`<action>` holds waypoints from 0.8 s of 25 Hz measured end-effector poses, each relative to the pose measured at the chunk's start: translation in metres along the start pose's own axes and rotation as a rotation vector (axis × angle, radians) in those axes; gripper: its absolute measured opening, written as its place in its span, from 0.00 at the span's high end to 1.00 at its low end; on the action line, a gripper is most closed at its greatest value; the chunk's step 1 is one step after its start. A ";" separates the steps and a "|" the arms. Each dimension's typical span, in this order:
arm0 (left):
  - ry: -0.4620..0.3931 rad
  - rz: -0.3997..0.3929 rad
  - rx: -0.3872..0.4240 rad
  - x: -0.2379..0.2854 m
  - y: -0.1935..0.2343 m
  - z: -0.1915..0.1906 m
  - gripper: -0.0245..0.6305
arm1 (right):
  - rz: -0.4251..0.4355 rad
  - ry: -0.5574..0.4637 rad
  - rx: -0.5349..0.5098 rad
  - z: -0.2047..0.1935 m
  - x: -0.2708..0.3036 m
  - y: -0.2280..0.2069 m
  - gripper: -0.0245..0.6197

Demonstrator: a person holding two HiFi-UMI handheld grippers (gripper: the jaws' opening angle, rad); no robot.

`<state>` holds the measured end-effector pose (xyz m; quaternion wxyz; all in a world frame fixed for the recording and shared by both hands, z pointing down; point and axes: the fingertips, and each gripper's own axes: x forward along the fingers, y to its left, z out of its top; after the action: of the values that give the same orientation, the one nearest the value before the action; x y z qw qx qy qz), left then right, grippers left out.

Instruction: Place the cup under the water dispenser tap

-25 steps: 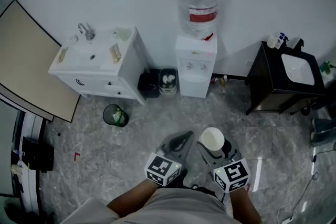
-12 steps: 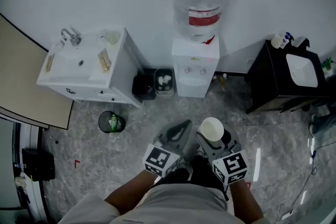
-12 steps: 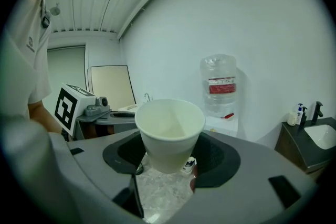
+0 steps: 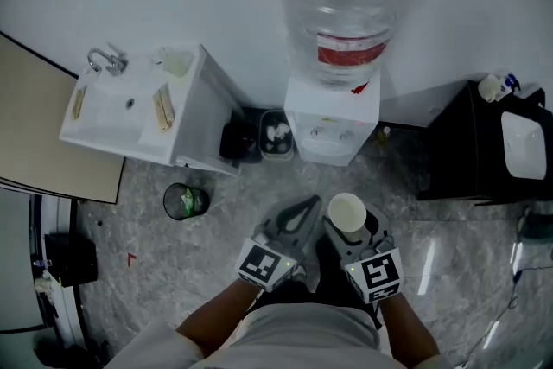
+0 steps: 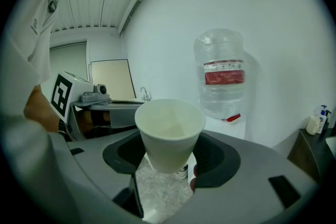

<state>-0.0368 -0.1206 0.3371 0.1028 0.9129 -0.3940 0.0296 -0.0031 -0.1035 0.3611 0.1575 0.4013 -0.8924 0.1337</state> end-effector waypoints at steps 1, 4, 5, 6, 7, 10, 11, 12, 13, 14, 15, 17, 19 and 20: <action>-0.005 0.008 -0.005 0.013 0.009 0.001 0.96 | 0.009 0.002 -0.002 0.001 0.011 -0.011 0.53; -0.005 0.033 -0.013 0.044 0.036 -0.006 0.96 | 0.034 0.008 -0.023 -0.001 0.042 -0.038 0.53; -0.004 0.041 -0.019 0.053 0.044 -0.010 0.96 | 0.044 0.006 -0.040 -0.003 0.052 -0.045 0.53; -0.004 0.048 -0.023 0.061 0.052 -0.014 0.96 | 0.053 0.002 -0.059 -0.006 0.063 -0.052 0.53; -0.004 0.052 -0.025 0.068 0.059 -0.019 0.96 | 0.059 0.000 -0.071 -0.010 0.073 -0.058 0.53; -0.009 0.059 -0.043 0.085 0.078 -0.037 0.96 | 0.053 0.022 -0.066 -0.035 0.103 -0.074 0.53; -0.009 0.058 -0.051 0.089 0.084 -0.045 0.96 | 0.046 0.034 -0.060 -0.048 0.114 -0.079 0.53; -0.007 0.055 -0.058 0.093 0.089 -0.054 0.96 | 0.036 0.043 -0.053 -0.061 0.124 -0.084 0.53; -0.003 0.051 -0.062 0.096 0.094 -0.064 0.96 | 0.024 0.050 -0.044 -0.075 0.135 -0.088 0.53; 0.001 0.047 -0.065 0.099 0.098 -0.075 0.96 | 0.011 0.054 -0.038 -0.089 0.146 -0.093 0.53; 0.005 0.044 -0.067 0.102 0.102 -0.086 0.96 | -0.001 0.057 -0.038 -0.103 0.156 -0.098 0.53; 0.020 0.039 -0.077 0.107 0.111 -0.110 0.96 | -0.022 0.067 -0.017 -0.133 0.176 -0.104 0.53; 0.033 0.038 -0.094 0.111 0.121 -0.134 0.96 | -0.033 0.079 0.014 -0.163 0.196 -0.110 0.53; 0.039 0.037 -0.102 0.113 0.125 -0.145 0.96 | -0.034 0.086 0.021 -0.179 0.206 -0.113 0.53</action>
<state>-0.0460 -0.2543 0.5149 0.1564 0.8982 -0.4098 0.0290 -0.0161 -0.2495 0.6170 0.1936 0.4119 -0.8764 0.1574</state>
